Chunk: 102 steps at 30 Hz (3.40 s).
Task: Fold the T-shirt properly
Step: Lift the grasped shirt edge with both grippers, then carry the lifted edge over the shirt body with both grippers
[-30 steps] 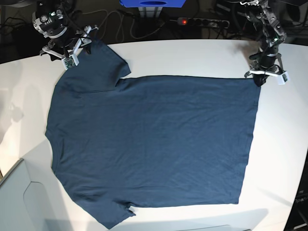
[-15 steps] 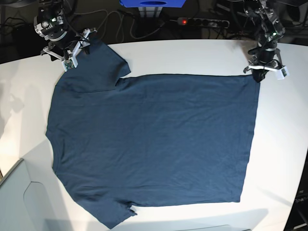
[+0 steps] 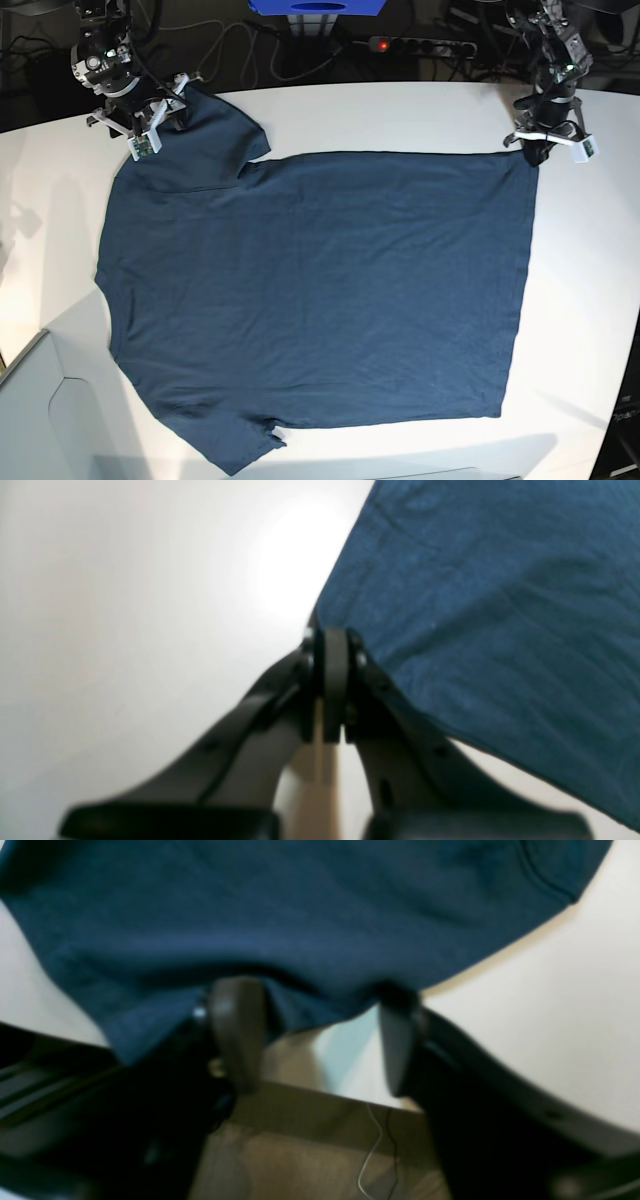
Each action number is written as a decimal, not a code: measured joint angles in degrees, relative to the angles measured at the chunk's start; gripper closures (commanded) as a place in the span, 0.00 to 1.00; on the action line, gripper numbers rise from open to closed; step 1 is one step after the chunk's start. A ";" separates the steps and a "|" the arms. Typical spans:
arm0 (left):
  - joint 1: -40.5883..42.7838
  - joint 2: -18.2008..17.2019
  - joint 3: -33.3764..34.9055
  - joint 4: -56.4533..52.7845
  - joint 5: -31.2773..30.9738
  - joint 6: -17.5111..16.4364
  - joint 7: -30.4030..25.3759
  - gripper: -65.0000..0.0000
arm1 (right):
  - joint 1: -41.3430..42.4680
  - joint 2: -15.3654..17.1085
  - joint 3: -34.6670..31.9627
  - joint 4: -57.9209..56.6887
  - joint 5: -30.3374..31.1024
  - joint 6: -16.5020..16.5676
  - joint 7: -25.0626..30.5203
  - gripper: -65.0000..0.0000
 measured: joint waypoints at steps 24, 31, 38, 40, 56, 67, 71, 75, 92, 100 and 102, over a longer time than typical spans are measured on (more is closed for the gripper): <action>3.96 3.17 -3.67 7.48 1.05 0.59 2.45 1.00 | -5.73 0.31 3.67 13.88 -1.31 0.44 -2.38 1.00; 6.10 3.34 -3.72 9.62 0.98 0.61 2.71 1.00 | -7.65 0.35 5.68 14.71 -1.29 0.46 -2.49 1.00; 8.11 4.17 -3.76 13.99 1.03 0.63 2.38 1.00 | -9.09 0.44 6.38 16.17 -1.25 0.44 -2.12 1.00; 8.13 4.28 -3.76 14.29 1.05 0.63 2.38 1.00 | -9.05 0.31 6.38 16.17 -1.22 0.46 -2.10 1.00; 2.54 3.78 -3.80 14.40 1.70 0.74 2.80 1.00 | 1.36 0.26 6.16 15.98 -1.16 0.46 -2.75 1.00; -3.78 2.25 -3.78 13.97 1.73 0.90 2.99 1.00 | 12.85 -0.26 6.12 11.76 -1.22 6.45 -7.72 1.00; -6.12 2.21 -3.54 13.97 1.70 0.90 2.82 1.00 | 17.75 -0.17 6.16 9.09 -1.05 6.58 -7.91 1.00; -8.17 2.21 -3.45 13.97 1.77 0.94 2.99 1.00 | 22.84 -0.15 6.10 5.09 -1.16 6.80 -8.68 1.00; -16.90 -2.10 2.69 5.40 1.88 1.31 3.19 1.00 | 39.95 0.98 -1.07 -12.61 -1.40 8.55 -8.07 1.00; -20.48 -5.01 3.06 3.15 1.84 1.31 2.93 1.00 | 46.73 0.98 -1.57 -20.70 -1.38 8.55 -7.28 1.00; -21.31 -5.25 3.04 1.70 1.88 1.29 2.99 1.00 | 47.21 0.98 -1.60 -22.03 -1.31 8.52 -5.46 1.00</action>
